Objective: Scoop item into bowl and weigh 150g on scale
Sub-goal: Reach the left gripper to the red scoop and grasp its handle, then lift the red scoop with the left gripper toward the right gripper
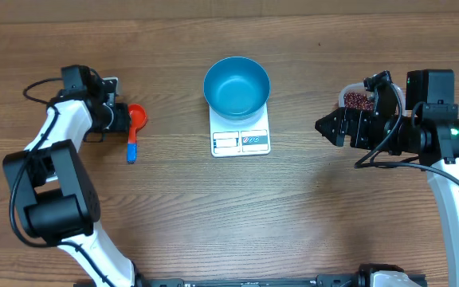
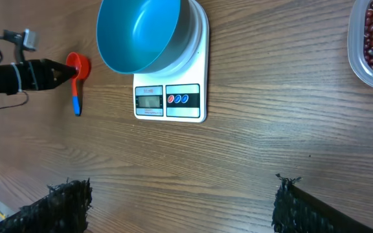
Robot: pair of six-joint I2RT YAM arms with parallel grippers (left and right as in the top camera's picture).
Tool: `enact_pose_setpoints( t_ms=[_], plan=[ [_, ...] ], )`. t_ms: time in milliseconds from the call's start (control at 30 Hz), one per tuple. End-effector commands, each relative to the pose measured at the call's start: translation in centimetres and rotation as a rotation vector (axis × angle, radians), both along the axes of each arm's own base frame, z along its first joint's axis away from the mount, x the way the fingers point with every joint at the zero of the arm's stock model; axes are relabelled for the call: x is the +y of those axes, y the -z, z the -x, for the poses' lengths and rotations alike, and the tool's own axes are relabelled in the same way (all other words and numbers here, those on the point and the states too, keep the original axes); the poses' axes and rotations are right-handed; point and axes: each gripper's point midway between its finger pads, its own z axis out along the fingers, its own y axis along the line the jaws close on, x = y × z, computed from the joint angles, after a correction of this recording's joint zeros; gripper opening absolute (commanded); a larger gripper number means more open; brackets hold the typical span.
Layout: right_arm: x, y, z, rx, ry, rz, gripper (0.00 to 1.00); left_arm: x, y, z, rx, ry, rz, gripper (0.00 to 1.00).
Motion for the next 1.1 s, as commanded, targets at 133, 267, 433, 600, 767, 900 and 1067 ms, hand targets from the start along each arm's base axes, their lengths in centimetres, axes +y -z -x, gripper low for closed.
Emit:
enact_pose_setpoints(
  t_ms=[133, 267, 433, 600, 767, 900, 1067],
  plan=[
    [0.3, -1.0, -0.3, -0.030, -0.008, -0.012, 0.91, -2.0, 1.5, -1.1, -0.001, 0.065, -0.001, 0.32],
    [0.3, -1.0, -0.2, -0.024, -0.008, -0.012, 0.89, -2.0, 1.8, -1.3, -0.004, 0.062, -0.005, 0.24],
    [0.3, -0.9, -0.1, -0.021, -0.008, -0.013, 0.87, -1.3, 2.2, -1.0, 0.016, 0.029, -0.034, 0.04],
    [0.3, -0.9, -0.1, -0.015, -0.001, -0.017, 0.86, 0.7, 1.1, -1.3, 0.024, -0.141, -0.079, 0.04],
    [0.4, -1.0, -0.2, -0.016, 0.006, -0.025, 0.86, 1.9, -3.7, -2.3, -0.027, -0.296, -0.037, 0.04],
    [0.4, -1.1, -0.4, -0.003, 0.039, -0.043, 0.84, 2.3, -8.8, -2.8, -0.096, -0.453, 0.028, 0.04],
    [1.0, -1.8, -0.7, -0.005, 0.051, -0.100, 0.79, 1.5, -15.4, -1.9, -0.177, -0.630, 0.154, 0.04]
  ],
)
